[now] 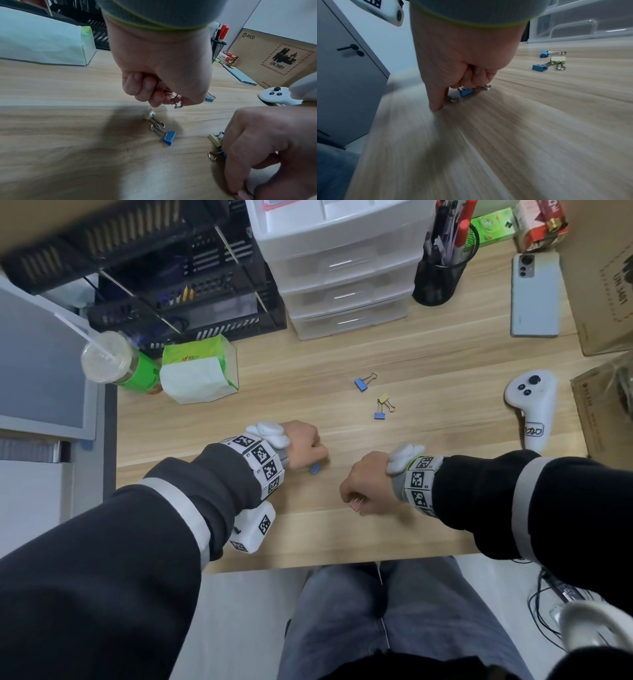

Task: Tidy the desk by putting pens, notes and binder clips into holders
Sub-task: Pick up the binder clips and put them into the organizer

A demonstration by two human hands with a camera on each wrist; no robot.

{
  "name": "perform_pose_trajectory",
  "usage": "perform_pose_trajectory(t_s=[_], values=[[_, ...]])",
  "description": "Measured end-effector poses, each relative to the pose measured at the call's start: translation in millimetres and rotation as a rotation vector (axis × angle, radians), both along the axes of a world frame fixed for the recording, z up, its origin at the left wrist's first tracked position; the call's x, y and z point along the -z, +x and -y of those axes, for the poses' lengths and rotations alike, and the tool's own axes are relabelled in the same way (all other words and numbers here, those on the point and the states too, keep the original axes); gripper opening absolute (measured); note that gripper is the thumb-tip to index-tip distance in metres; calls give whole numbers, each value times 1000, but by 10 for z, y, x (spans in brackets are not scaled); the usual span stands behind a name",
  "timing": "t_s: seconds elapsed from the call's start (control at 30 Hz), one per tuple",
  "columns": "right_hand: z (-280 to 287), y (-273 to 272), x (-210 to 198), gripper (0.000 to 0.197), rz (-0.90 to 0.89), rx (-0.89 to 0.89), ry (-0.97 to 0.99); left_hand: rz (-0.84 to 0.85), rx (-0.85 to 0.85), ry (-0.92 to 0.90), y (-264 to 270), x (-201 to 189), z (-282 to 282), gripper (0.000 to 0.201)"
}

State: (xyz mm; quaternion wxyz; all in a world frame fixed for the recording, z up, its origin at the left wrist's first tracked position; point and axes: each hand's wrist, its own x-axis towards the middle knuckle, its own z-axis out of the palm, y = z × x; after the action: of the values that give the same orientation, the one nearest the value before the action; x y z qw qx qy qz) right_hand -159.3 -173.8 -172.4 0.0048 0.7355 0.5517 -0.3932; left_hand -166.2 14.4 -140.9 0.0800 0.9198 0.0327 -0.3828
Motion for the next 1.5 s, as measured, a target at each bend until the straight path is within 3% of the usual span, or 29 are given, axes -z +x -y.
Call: perform_pose_trajectory(t_s=[0.13, 0.23, 0.33, 0.43, 0.5, 0.57, 0.8, 0.93, 1.17, 1.33, 1.5], values=[[-9, -27, 12, 10, 30, 27, 28, 43, -15, 2, -23, 14, -1, 34], [0, 7, -43, 11, -63, 265, 14, 60, -28, -11, -33, 2, 9, 36], [-19, 178, -148, 16, -379, 734, 90, 79, -58, -36, -2, -56, 2, 35], [-78, 396, -242, 16, -827, 1253, 173, 89, -91, -80, 63, -176, 3, 34], [-111, 493, -306, 8, -1119, 1460, 187, 94, -104, -99, 120, -240, -5, 32], [-122, 560, -401, 8, -1282, 1502, 188, 140, -130, -118, 179, -352, -4, 25], [-232, 708, -559, 18, -1557, 1626, 214, 336, -176, -291, 445, -768, 120, 25], [-340, 775, -669, 30, -1696, 1683, 252, 374, -94, -328, 575, -963, 200, 20], [-361, 950, -1012, 31, -1667, 1608, 354, 361, 65, -285, 751, -1235, 335, 25], [-304, 1062, -1095, 32, -1623, 1695, 352, 406, 120, -323, 855, -1364, 423, 36], [-234, 1208, -1129, 25, -1613, 1758, 388, 520, 65, -386, 980, -1527, 426, 18]])
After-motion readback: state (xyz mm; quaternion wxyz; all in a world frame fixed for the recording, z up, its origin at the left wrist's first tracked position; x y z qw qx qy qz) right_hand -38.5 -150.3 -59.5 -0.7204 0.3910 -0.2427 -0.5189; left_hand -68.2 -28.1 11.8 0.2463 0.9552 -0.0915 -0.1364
